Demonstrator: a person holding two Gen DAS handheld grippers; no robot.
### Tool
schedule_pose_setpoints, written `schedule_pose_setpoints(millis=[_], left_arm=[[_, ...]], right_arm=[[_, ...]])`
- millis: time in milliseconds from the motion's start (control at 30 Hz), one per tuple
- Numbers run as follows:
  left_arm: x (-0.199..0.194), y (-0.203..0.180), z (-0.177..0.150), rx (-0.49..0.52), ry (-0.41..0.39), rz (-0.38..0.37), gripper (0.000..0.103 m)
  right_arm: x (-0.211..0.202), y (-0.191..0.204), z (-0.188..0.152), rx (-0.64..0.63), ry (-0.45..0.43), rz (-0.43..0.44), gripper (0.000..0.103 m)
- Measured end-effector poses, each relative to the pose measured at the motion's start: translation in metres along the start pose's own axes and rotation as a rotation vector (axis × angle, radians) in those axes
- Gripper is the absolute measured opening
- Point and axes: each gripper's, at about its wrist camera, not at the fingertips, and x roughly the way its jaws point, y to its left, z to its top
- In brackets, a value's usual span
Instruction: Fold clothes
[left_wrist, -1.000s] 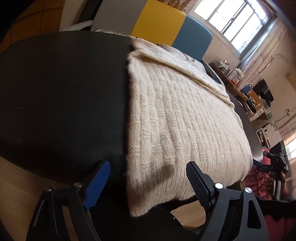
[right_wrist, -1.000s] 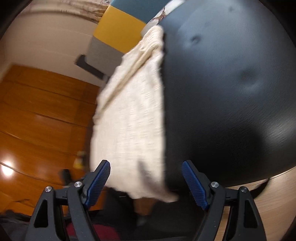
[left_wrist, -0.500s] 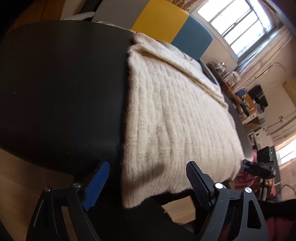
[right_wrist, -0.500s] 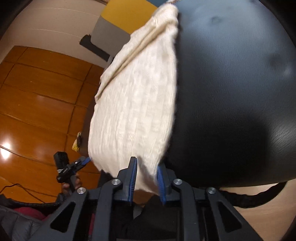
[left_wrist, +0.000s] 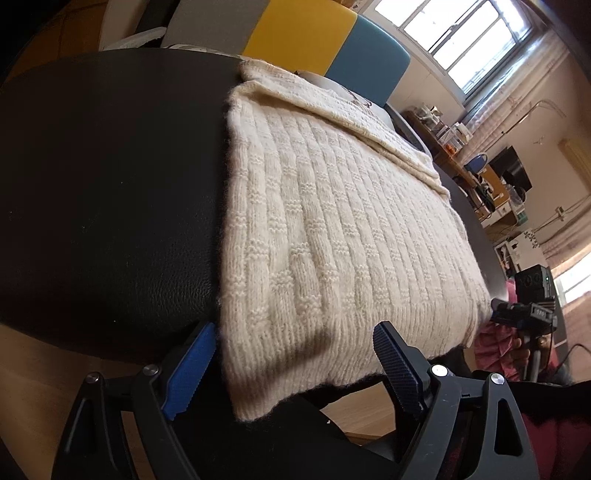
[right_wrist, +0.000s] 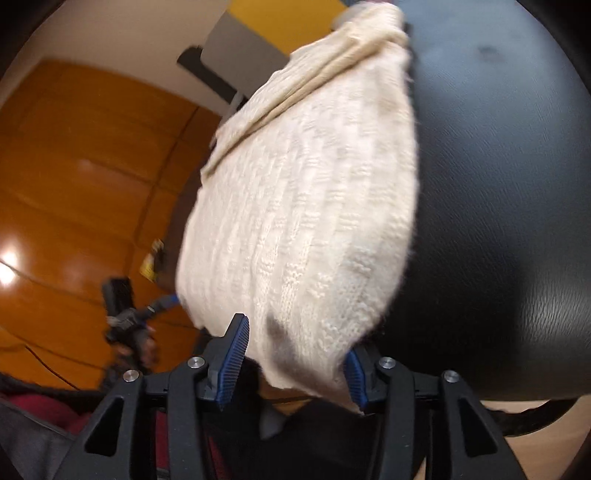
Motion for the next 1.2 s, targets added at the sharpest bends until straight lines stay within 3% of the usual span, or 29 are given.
schedule_pose_setpoints(millis=[233,267,333,500,567,633,700,767,800,1033,1200], left_arm=[[0.0,-0.004,-0.002,0.045,0.001,0.01,0.088],[-0.001,-0.004,-0.003,0.045,0.003,0.0,0.087],[0.0,-0.003,-0.005,0.038,0.021,-0.037,0.069],[0.003,0.005,-0.009,0.002,0.029,-0.053,0.069],[0.003,0.008,-0.009,-0.017,0.033,-0.077,0.056],[0.004,0.013,-0.008,-0.033,0.031,-0.067,0.033],[0.003,0.019,-0.008,-0.056,0.028,-0.06,0.018],[0.0,0.026,-0.008,-0.09,0.011,-0.066,0.011],[-0.002,0.025,-0.008,-0.086,-0.001,-0.065,0.008],[-0.022,0.011,0.003,-0.08,-0.096,-0.138,0.005],[-0.038,0.002,0.018,-0.104,-0.164,-0.214,0.005]], right_arm=[[-0.004,-0.017,0.002,0.11,-0.008,0.108,0.052],[-0.003,-0.018,0.002,0.116,-0.002,0.12,0.051],[-0.005,-0.018,0.003,0.122,0.006,0.121,0.051],[0.007,-0.003,0.008,0.088,0.008,0.112,0.051],[0.007,-0.003,0.007,0.088,0.002,0.116,0.051],[0.004,-0.002,0.006,0.071,0.0,0.094,0.045],[-0.001,0.0,0.004,0.042,0.0,0.051,0.033],[-0.002,0.002,0.004,0.022,0.0,0.0,0.015],[-0.006,-0.001,0.003,0.018,0.003,-0.017,0.015],[-0.008,0.005,0.003,-0.013,0.008,-0.045,0.013],[-0.021,0.03,0.02,-0.063,-0.055,0.023,0.013]])
